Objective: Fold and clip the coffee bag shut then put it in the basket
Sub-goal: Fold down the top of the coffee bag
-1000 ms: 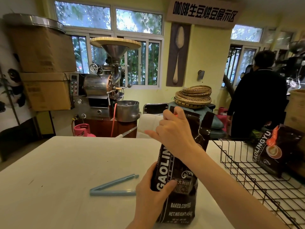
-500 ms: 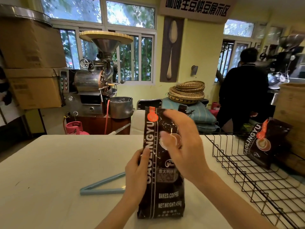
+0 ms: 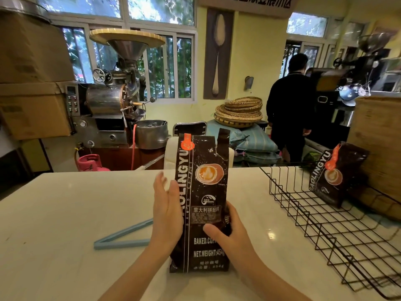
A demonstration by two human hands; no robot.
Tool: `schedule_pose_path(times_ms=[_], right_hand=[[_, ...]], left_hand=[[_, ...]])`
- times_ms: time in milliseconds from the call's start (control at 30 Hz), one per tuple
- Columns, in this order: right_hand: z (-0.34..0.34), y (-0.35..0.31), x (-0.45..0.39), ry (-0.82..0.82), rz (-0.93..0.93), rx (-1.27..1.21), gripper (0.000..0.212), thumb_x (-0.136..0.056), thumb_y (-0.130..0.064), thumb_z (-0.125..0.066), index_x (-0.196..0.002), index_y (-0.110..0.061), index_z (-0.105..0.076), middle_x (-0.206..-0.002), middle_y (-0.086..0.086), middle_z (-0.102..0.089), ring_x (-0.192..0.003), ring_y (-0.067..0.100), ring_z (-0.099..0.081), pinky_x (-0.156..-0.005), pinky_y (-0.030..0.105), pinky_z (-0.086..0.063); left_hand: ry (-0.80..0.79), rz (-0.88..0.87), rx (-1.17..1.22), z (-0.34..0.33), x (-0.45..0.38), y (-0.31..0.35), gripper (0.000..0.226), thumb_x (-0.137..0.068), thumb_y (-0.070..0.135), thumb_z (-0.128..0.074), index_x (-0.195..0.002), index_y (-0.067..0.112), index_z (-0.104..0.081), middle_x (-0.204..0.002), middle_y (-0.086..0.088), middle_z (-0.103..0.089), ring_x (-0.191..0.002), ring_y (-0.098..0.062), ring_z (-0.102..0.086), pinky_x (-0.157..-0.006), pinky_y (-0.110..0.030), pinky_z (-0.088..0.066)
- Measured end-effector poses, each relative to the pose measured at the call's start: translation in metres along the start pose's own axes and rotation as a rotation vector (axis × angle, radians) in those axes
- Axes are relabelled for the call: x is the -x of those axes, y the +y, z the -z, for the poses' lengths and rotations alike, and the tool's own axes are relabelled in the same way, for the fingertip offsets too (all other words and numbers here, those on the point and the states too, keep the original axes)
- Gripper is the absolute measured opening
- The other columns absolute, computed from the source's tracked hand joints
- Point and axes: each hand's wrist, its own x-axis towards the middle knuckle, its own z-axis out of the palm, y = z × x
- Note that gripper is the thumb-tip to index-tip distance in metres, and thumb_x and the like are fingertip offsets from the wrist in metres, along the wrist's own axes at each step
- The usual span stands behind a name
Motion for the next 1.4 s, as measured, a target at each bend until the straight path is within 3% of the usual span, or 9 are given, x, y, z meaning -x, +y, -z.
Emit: schedule_pose_path(times_ms=[67,167,333,600,800,1000,1167,1300,1400], right_hand=[[0.000,0.000,0.001,0.012,0.012,0.013,0.082,-0.050,-0.054,-0.074,-0.123,-0.043,-0.038,-0.113,-0.011,-0.064,-0.098,0.008,-0.066,-0.083,0.033,-0.056],[-0.004,-0.003,0.001,0.025,0.059,0.043,0.085,-0.053,-0.053,-0.073,-0.128,-0.036,-0.037,-0.110,-0.014,-0.064,-0.098,0.003,-0.065,-0.081,0.026,-0.055],[-0.007,-0.007,0.005,0.001,0.106,0.078,0.062,-0.065,-0.031,-0.078,-0.107,-0.056,-0.040,-0.101,-0.031,-0.065,-0.099,-0.005,-0.061,-0.080,0.019,-0.053],[-0.004,-0.010,0.008,0.015,0.194,0.042,0.064,-0.069,-0.022,-0.077,-0.113,-0.052,-0.043,-0.106,-0.023,-0.067,-0.099,0.005,-0.065,-0.078,0.024,-0.056],[-0.012,0.000,0.013,-0.010,0.214,0.054,0.073,-0.070,-0.052,-0.066,-0.135,-0.047,-0.032,-0.120,-0.012,-0.062,-0.111,0.011,-0.060,-0.092,0.040,-0.052],[-0.007,0.001,0.018,-0.057,0.223,0.104,0.065,-0.074,-0.064,-0.055,-0.132,-0.043,-0.037,-0.122,-0.012,-0.062,-0.114,0.013,-0.058,-0.095,0.044,-0.050],[-0.003,-0.027,-0.001,-0.127,0.107,-0.131,0.077,-0.062,-0.046,-0.065,-0.133,-0.034,-0.037,-0.108,-0.014,-0.069,-0.099,0.006,-0.066,-0.074,0.021,-0.054],[0.002,-0.057,-0.020,-0.098,0.111,-0.218,0.036,-0.066,-0.027,-0.075,-0.101,-0.024,-0.064,-0.092,0.002,-0.076,-0.086,0.016,-0.071,-0.066,0.022,-0.055],[0.008,-0.064,-0.025,-0.074,0.109,-0.294,0.035,-0.066,-0.026,-0.068,-0.100,-0.019,-0.068,-0.095,0.008,-0.075,-0.088,0.024,-0.071,-0.069,0.029,-0.057]], left_hand=[[0.084,-0.374,-0.213,0.001,-0.008,0.015,0.048,-0.087,0.047,-0.036,-0.131,0.029,-0.032,-0.141,0.001,-0.035,-0.129,-0.010,-0.033,-0.108,-0.028,-0.030],[-0.075,-0.906,-0.571,-0.009,-0.032,0.045,0.030,-0.086,0.039,-0.046,-0.101,0.021,-0.064,-0.129,-0.005,-0.053,-0.127,-0.017,-0.035,-0.108,-0.029,-0.025],[-0.394,-1.312,-1.133,-0.040,-0.060,0.073,0.034,-0.080,0.040,-0.055,-0.059,0.018,-0.071,-0.093,0.001,-0.074,-0.113,-0.023,-0.058,-0.112,-0.051,-0.018],[-0.467,-1.248,-1.184,-0.037,-0.073,0.082,0.063,-0.089,0.042,-0.026,-0.053,0.009,-0.066,-0.050,-0.004,-0.065,-0.068,-0.020,-0.065,-0.115,-0.041,0.003],[-0.249,-1.340,-1.120,-0.034,-0.075,0.081,0.053,-0.085,0.031,-0.038,-0.044,0.014,-0.067,-0.037,0.000,-0.058,-0.048,-0.017,-0.060,-0.093,-0.039,-0.047],[-0.221,-1.410,-1.045,-0.040,-0.067,0.081,0.047,-0.083,0.029,-0.043,-0.044,0.014,-0.066,-0.037,0.000,-0.057,-0.051,-0.018,-0.060,-0.086,-0.036,-0.053],[-0.150,-1.476,-1.075,-0.037,-0.061,0.082,0.050,-0.085,0.034,-0.042,-0.046,0.016,-0.067,-0.038,0.005,-0.058,-0.062,-0.014,-0.062,-0.094,-0.036,-0.047],[-0.120,-1.321,-0.889,-0.027,-0.046,0.085,0.036,-0.086,0.043,-0.043,-0.078,0.019,-0.069,-0.089,0.003,-0.074,-0.102,-0.016,-0.059,-0.109,-0.040,-0.018],[0.043,-0.842,-0.609,-0.001,-0.040,0.070,0.054,-0.078,0.050,-0.050,-0.126,0.026,-0.041,-0.142,0.002,-0.040,-0.132,-0.013,-0.030,-0.112,-0.034,-0.012]])
